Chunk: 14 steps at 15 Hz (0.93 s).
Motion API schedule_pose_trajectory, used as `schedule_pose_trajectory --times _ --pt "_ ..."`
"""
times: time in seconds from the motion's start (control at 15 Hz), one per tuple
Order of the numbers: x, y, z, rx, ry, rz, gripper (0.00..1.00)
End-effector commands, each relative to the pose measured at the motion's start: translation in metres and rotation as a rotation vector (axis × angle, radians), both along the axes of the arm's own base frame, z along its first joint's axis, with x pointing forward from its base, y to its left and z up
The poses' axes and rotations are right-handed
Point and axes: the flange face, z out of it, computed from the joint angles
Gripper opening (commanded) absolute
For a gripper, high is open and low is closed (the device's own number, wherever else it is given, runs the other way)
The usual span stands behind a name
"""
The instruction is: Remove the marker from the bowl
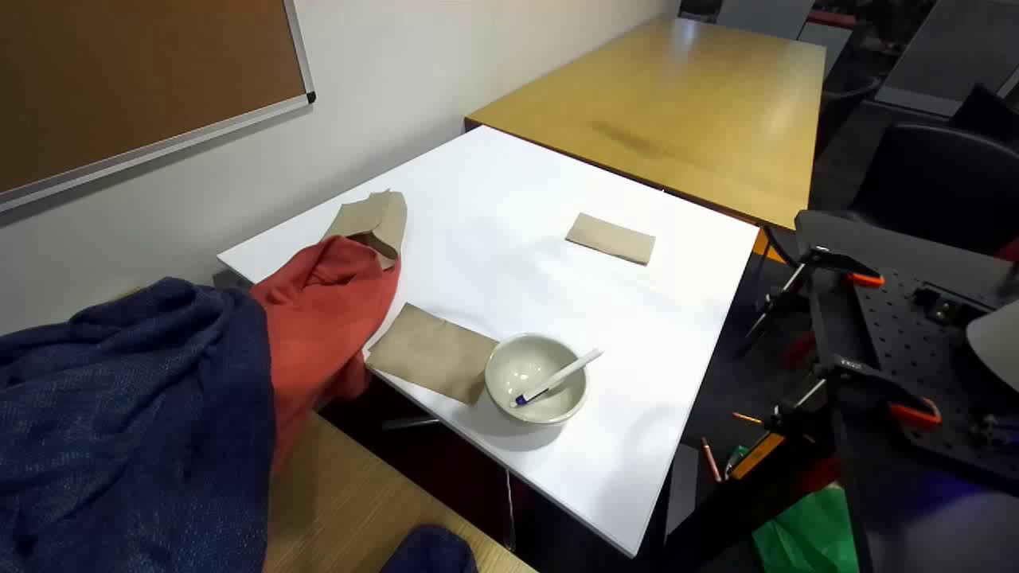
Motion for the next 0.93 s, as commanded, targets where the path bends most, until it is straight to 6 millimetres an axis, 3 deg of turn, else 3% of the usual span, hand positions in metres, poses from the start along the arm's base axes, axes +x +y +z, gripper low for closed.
schedule_pose_trajectory --times 0.0,0.4,0.53,0.87 --pt "0.0 0.0 0.0 0.0 0.001 0.0 1.0" --pt "0.003 0.003 -0.004 0.0 0.008 0.024 1.0" --pt "0.005 0.008 -0.015 -0.005 0.015 0.058 1.0" --pt "0.016 0.017 -0.063 0.006 0.045 0.157 1.0"
